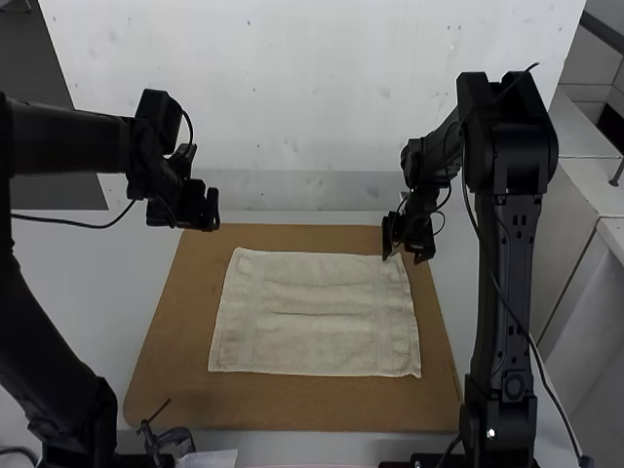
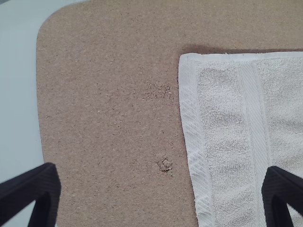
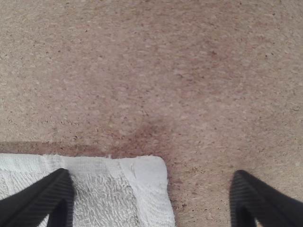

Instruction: Fold the towel.

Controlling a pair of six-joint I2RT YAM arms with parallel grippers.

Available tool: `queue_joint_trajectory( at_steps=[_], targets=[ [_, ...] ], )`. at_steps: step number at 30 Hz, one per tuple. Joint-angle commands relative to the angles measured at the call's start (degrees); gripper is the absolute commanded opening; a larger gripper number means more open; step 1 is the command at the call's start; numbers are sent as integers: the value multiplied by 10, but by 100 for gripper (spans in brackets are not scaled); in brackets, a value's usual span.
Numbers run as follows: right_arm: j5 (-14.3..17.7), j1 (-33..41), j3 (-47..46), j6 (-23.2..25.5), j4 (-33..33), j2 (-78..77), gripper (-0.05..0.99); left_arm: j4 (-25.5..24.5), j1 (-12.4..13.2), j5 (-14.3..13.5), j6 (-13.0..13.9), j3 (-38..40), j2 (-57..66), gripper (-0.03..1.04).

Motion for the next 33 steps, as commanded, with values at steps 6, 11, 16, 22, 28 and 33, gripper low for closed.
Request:
queue_joint_trajectory(
  at_steps=[6, 11, 16, 22, 28, 33],
  targets=[
    [19, 18, 2, 14, 16, 36, 5, 9, -1, 22, -3, 35, 59, 95],
    [27, 15, 2, 14, 15, 36, 2, 9, -3, 27, -12, 72, 125, 95],
    [32, 15, -5, 14, 17, 35, 2, -3, -25, 24, -32, 134, 203, 95],
    [38, 14, -11, 14, 22, 34, 2, -42, -32, 23, -47, 211, 284, 94],
    [38, 8, -16, 11, 24, 32, 2, -71, -43, -1, -56, 261, 364, 94],
    [39, 8, -25, 9, 27, 28, 2, -102, -52, -32, -70, 299, 408, 90]
  ],
)
